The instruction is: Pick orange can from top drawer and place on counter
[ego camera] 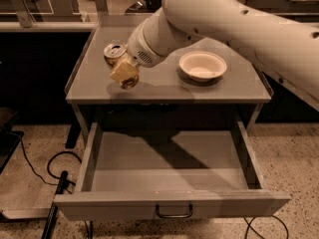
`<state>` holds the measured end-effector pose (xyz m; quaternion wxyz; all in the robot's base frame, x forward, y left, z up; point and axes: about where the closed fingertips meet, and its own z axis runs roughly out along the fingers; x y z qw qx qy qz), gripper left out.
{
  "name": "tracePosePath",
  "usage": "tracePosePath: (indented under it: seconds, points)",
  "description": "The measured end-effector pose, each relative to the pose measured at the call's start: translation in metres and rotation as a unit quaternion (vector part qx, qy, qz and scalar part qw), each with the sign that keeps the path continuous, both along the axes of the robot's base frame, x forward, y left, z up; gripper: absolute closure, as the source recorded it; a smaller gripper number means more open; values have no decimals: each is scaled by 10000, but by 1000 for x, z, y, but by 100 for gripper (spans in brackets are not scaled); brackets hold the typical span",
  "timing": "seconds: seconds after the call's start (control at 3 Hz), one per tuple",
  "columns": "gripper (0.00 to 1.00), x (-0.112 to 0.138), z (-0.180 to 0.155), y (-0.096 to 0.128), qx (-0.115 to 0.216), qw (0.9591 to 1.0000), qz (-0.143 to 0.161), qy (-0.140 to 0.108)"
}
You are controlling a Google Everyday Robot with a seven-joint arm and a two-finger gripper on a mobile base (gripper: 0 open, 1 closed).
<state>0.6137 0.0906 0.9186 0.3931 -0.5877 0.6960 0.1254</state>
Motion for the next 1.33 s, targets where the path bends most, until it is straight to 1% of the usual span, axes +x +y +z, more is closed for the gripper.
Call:
tracePosePath:
  seconds: [0.33,0.67,1.0,1.33]
  points:
    - [100,27,-9,-25,-33,9995,-224,210]
    - [100,45,-22,-44,-50,9984,-387,416]
    - [100,58,-32,-53,-30,9977,-401,553]
    - [100,74,-41,-50,36,9975,-284,653]
